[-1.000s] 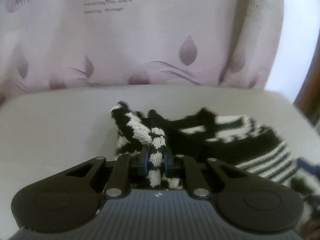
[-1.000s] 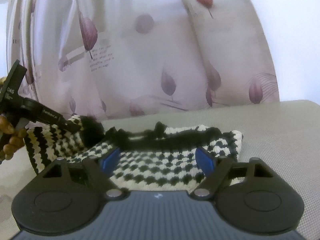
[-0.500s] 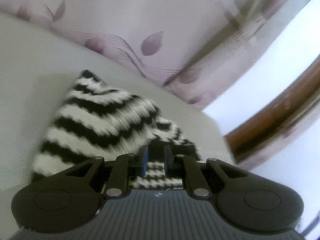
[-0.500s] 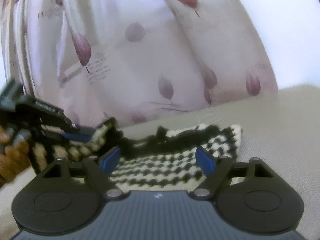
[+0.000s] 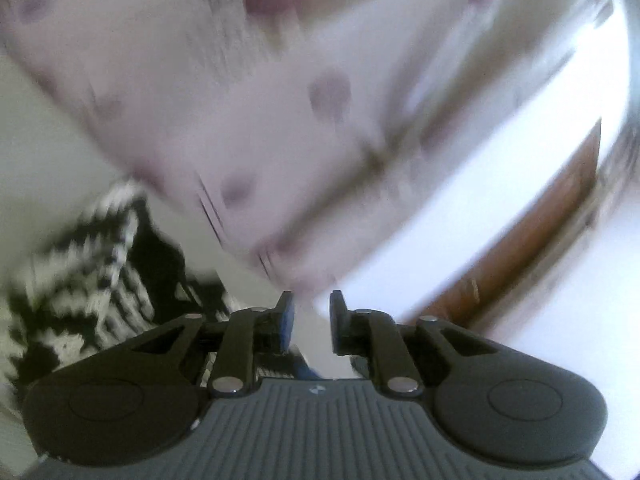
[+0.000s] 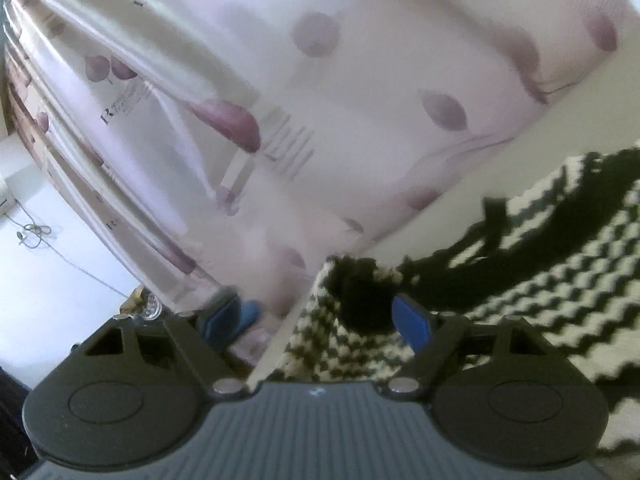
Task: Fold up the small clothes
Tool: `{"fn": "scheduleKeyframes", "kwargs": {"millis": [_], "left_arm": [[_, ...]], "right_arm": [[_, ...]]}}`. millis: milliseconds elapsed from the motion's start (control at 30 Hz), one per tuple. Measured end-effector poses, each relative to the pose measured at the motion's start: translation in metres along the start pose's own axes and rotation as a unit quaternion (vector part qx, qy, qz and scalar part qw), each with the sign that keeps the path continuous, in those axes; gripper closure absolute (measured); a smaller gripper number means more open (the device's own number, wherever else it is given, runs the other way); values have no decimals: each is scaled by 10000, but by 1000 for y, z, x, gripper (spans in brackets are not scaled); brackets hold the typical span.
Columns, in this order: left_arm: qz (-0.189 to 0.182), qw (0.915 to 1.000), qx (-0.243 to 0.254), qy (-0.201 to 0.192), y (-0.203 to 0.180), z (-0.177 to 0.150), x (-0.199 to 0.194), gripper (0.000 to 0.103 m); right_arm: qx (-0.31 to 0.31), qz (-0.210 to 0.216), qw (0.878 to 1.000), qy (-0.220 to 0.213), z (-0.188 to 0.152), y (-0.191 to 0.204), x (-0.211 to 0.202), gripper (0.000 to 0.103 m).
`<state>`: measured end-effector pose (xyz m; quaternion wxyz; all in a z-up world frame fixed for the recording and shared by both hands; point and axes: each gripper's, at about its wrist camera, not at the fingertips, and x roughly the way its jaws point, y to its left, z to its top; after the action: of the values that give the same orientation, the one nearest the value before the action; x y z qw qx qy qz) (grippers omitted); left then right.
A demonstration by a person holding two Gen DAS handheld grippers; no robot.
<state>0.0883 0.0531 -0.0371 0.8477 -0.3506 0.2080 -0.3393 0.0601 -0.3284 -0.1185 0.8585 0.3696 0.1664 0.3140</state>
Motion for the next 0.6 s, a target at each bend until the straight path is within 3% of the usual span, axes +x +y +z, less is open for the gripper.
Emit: {"fn": "scheduleKeyframes", "kwargs": {"millis": [67, 100, 267, 333, 400, 533, 567, 600], "left_arm": [[557, 9973, 178, -453, 18, 24, -25, 59], [848, 9953, 230, -412, 29, 35, -28, 56], [1901, 9776, 217, 879, 106, 64, -2, 56], [1990, 9730, 207, 1147, 129, 66, 5, 49], [1923, 9707, 45, 1441, 149, 68, 18, 26], [1754, 9665, 147, 1866, 168, 60, 45, 20], [1716, 9673, 331, 1835, 166, 58, 50, 22], [1708, 9668, 437, 1849, 165, 57, 53, 29]], "right_arm": [[-161, -49, 9997, 172, -1, 8, 10, 19], [-267, -81, 9993, 259, -3, 11, 15, 19], [-354, -138, 9984, 416, -23, 13, 26, 19], [-375, -157, 9981, 469, -31, 13, 27, 19], [-445, -219, 9972, 556, -37, 13, 28, 19], [-499, -321, 9959, 677, -46, 11, 26, 19], [-472, -327, 9961, 673, -46, 10, 24, 19], [-443, -325, 9963, 660, -47, 9, 22, 19]]}}
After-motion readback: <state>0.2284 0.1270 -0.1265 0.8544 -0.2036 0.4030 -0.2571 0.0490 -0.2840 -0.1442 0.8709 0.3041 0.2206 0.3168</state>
